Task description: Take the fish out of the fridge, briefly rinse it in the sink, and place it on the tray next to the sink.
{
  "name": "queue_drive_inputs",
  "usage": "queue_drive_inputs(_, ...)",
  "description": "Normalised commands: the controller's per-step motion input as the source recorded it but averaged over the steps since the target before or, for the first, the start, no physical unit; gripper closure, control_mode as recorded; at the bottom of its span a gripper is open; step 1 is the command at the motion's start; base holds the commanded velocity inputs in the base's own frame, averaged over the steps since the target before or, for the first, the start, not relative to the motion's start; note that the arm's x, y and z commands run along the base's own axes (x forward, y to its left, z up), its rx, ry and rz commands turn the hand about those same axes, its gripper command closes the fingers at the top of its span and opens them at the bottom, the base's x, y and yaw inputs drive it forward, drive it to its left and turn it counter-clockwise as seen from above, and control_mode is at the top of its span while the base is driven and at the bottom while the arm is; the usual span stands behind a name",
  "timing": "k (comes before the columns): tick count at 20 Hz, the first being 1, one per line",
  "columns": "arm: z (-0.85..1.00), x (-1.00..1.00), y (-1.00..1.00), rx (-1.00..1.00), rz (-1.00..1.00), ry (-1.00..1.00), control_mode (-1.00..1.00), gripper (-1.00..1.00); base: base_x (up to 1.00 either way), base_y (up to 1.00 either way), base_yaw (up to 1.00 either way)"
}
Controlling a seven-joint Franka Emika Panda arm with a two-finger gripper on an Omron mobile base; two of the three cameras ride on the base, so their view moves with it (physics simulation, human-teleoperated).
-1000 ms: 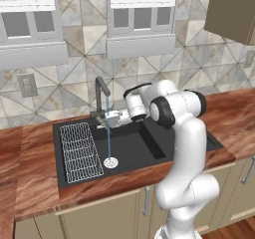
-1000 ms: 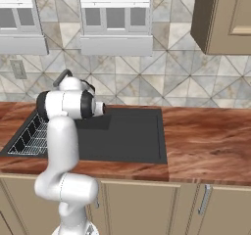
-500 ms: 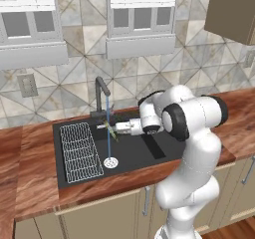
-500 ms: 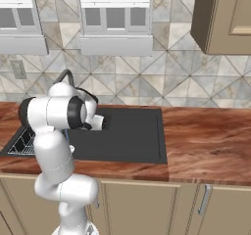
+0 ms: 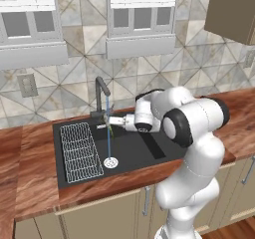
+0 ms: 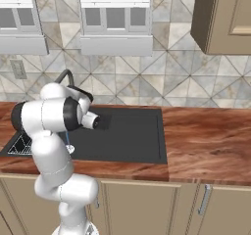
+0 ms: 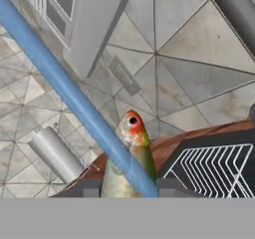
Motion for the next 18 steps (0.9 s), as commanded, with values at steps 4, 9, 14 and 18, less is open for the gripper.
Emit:
queue_drive_inputs(4,0.48,0.04,-0.27,0.04,-0.19,-0.08,-1.00,1.00,0.00,0.00,0.00)
queue_drive_inputs(9,0.64,-0.54,-0.38,0.12,-0.23,-0.17,-1.00,1.00,0.00,0.00,0.00)
queue_drive_inputs(14,0.93,-1.00,-0.31,0.13,-0.32,-0.17,-1.00,1.00,0.00,0.00,0.00)
queue_drive_inputs(18,1.00,-1.00,-0.12,0.01,-0.33,0.01,-1.00,1.00,0.00,0.00,0.00)
